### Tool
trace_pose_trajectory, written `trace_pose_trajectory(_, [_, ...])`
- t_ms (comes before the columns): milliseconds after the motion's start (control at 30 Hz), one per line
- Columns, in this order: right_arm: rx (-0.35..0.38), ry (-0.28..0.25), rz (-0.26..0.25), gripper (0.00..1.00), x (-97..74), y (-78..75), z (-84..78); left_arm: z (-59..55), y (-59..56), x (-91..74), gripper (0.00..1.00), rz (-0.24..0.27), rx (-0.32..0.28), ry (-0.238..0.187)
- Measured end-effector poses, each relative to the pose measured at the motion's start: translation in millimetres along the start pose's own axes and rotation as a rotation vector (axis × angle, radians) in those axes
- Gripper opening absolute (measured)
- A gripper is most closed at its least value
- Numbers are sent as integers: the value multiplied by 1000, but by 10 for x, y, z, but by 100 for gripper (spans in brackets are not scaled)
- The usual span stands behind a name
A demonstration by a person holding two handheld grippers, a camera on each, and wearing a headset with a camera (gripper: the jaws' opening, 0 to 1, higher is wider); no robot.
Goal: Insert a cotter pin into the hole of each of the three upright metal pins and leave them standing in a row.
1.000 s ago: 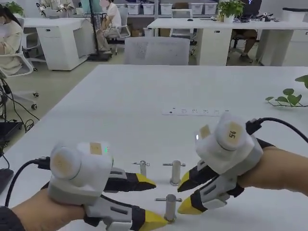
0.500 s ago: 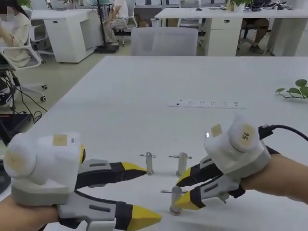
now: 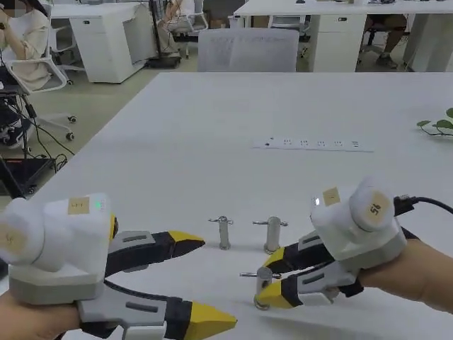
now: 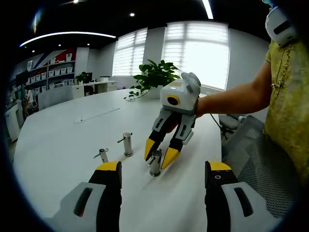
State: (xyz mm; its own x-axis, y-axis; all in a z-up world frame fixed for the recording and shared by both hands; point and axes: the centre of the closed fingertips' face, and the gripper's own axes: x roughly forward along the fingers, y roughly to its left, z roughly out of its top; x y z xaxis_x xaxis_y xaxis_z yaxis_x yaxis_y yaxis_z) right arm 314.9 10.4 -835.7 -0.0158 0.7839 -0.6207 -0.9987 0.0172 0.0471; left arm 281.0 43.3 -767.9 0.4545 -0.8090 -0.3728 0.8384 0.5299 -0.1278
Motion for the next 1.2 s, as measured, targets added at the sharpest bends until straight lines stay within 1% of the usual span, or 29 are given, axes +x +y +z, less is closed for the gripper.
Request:
trace_pose_trajectory(67, [1,-1,1,25,9,0,-1,-19,24,-2,74,14,-5,4])
trace_pose_trajectory(167, [0,-3,2,25,24,2,-9,-40,39,-19,76,25,-12,11])
trace_pose_trajectory(200, [0,-7,1,25,27,-2,-4,-50,69,-34,78,44,-16,12])
trace_pose_trajectory(233, [2,-10,2,25,31,-3,-1,-56,71,-48,78,41,-22,10])
trace_pose_trajectory(300, [1,-17,-1,24,40,-11,16,-72,95,-74,78,57,-25,11])
trace_pose_trajectory(367, [4,-24,2,24,50,-8,33,-91,106,-102,79,61,-33,14])
trace_pose_trajectory(500, [-4,-22,5,23,69,0,35,-119,132,-134,81,85,-43,16])
trace_pose_trajectory(767, [-14,-23,8,19,84,1,38,-197,115,-180,82,98,-63,22])
trace_pose_trajectory(900, [-17,-25,13,18,92,15,48,-204,126,-203,82,107,-78,16])
trace_pose_trajectory(1200, [-53,-23,9,14,96,2,61,-222,127,-222,81,111,-83,17])
